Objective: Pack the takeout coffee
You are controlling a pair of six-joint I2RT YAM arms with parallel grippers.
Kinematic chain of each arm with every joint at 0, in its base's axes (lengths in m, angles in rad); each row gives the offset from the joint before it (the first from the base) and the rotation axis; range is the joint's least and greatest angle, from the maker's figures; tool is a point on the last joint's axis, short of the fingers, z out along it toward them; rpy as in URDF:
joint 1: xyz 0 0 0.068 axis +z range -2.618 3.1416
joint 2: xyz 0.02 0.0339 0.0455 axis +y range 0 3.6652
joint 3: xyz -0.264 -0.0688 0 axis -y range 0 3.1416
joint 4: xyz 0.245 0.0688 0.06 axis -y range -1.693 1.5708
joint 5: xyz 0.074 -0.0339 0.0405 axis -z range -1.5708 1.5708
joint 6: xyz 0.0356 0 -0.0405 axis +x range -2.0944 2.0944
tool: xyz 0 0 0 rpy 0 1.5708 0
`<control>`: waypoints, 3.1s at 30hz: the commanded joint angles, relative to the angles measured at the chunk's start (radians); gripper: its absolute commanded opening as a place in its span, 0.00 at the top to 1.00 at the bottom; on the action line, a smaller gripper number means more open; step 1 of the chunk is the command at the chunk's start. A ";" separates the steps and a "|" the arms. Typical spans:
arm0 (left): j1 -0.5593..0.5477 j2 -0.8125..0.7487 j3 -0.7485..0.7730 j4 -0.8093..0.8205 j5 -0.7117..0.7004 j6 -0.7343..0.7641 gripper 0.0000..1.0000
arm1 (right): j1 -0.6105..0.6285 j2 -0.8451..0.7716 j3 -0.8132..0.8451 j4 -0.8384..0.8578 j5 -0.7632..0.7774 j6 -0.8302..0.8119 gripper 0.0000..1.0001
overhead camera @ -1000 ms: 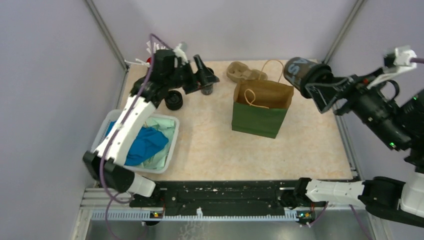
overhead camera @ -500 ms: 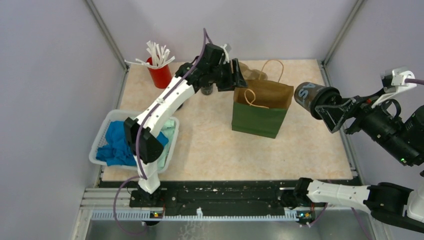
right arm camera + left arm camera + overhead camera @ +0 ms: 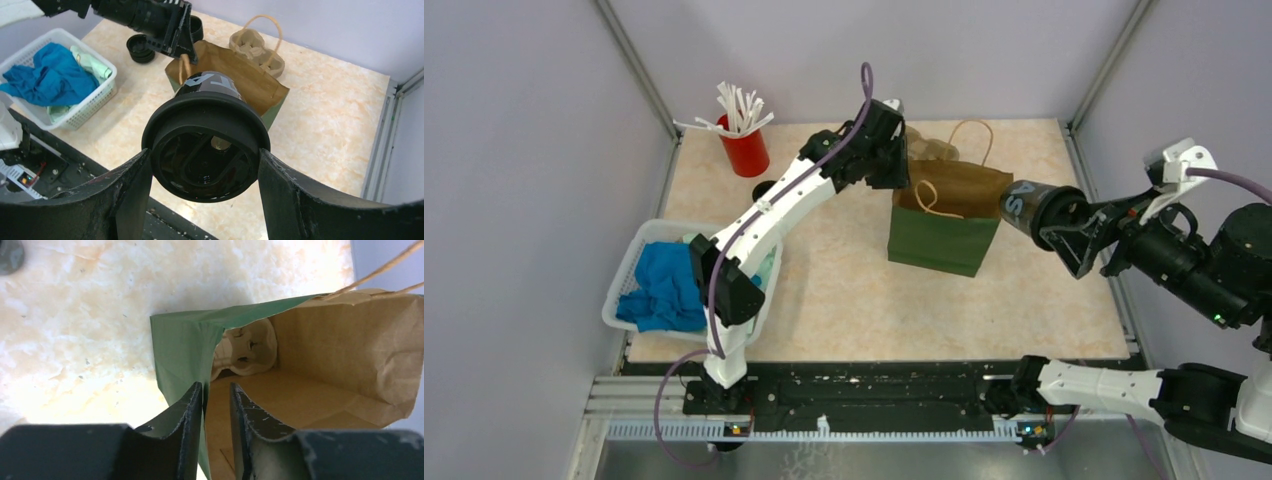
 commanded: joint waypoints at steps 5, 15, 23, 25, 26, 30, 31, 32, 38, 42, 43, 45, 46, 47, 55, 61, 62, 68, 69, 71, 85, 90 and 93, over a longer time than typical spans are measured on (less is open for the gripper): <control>-0.046 -0.063 -0.083 0.171 -0.163 0.173 0.90 | 0.008 0.023 -0.050 0.037 -0.089 -0.126 0.48; -0.100 -0.477 -0.695 0.630 -0.282 0.270 1.00 | 0.009 0.020 -0.068 0.127 -0.042 -0.204 0.49; -0.102 -0.710 -1.024 0.871 -0.343 0.389 1.00 | 0.008 -0.043 -0.176 0.342 0.126 -0.299 0.57; -0.102 -0.754 -1.110 0.948 -0.372 0.428 1.00 | 0.008 -0.062 -0.221 0.396 0.169 -0.316 0.58; -0.102 -0.776 -1.156 0.982 -0.395 0.440 1.00 | 0.008 -0.065 -0.236 0.415 0.186 -0.326 0.58; -0.101 -0.856 -1.288 1.081 -0.413 0.490 1.00 | 0.008 -0.059 -0.269 0.453 0.214 -0.344 0.58; -0.100 -0.868 -1.304 1.094 -0.416 0.501 1.00 | 0.007 -0.057 -0.274 0.454 0.217 -0.340 0.58; -0.101 -0.878 -1.314 1.101 -0.414 0.512 1.00 | 0.008 -0.056 -0.281 0.457 0.219 -0.335 0.58; -0.101 -0.927 -1.375 1.219 -0.400 0.585 1.00 | 0.008 -0.078 -0.368 0.493 0.211 -0.322 0.58; -0.100 -0.909 -1.352 1.235 -0.431 0.637 1.00 | 0.009 -0.058 -0.374 0.504 0.191 -0.323 0.58; -0.100 -0.901 -1.334 1.210 -0.428 0.638 1.00 | 0.008 -0.046 -0.362 0.495 0.179 -0.322 0.59; -0.100 -0.893 -1.302 1.156 -0.430 0.624 1.00 | 0.008 -0.029 -0.349 0.473 0.143 -0.312 0.59; -0.100 -0.892 -1.291 1.126 -0.432 0.623 1.00 | 0.008 -0.026 -0.348 0.463 0.110 -0.307 0.59; -0.100 -0.892 -1.287 1.100 -0.437 0.623 1.00 | 0.008 -0.023 -0.347 0.452 0.081 -0.302 0.59; -0.101 -0.942 -1.225 0.856 -0.497 0.470 1.00 | 0.008 0.009 -0.270 0.301 -0.262 -0.233 0.61; -0.100 -0.954 -1.187 0.691 -0.503 0.323 1.00 | 0.008 0.112 -0.258 0.207 -0.525 -0.217 0.63; -0.100 -0.957 -1.180 0.665 -0.501 0.302 1.00 | 0.008 0.123 -0.271 0.210 -0.543 -0.224 0.63; -0.100 -0.974 -1.181 0.596 -0.485 0.268 1.00 | 0.008 0.208 -0.297 0.275 -0.583 -0.299 0.65; -0.100 -0.982 -1.184 0.591 -0.489 0.259 1.00 | 0.008 0.229 -0.285 0.276 -0.579 -0.317 0.65; -0.100 -1.000 -1.195 0.605 -0.489 0.262 1.00 | 0.008 0.265 -0.265 0.276 -0.553 -0.349 0.65; -0.100 -1.045 -1.232 0.674 -0.415 0.265 1.00 | 0.063 0.497 -0.224 0.282 -0.352 -0.480 0.66; -0.100 -1.093 -1.278 0.751 -0.379 0.302 1.00 | 0.099 0.552 -0.294 0.310 -0.332 -0.577 0.65; -0.100 -1.115 -1.302 0.763 -0.358 0.325 1.00 | 0.112 0.544 -0.370 0.375 -0.307 -0.641 0.66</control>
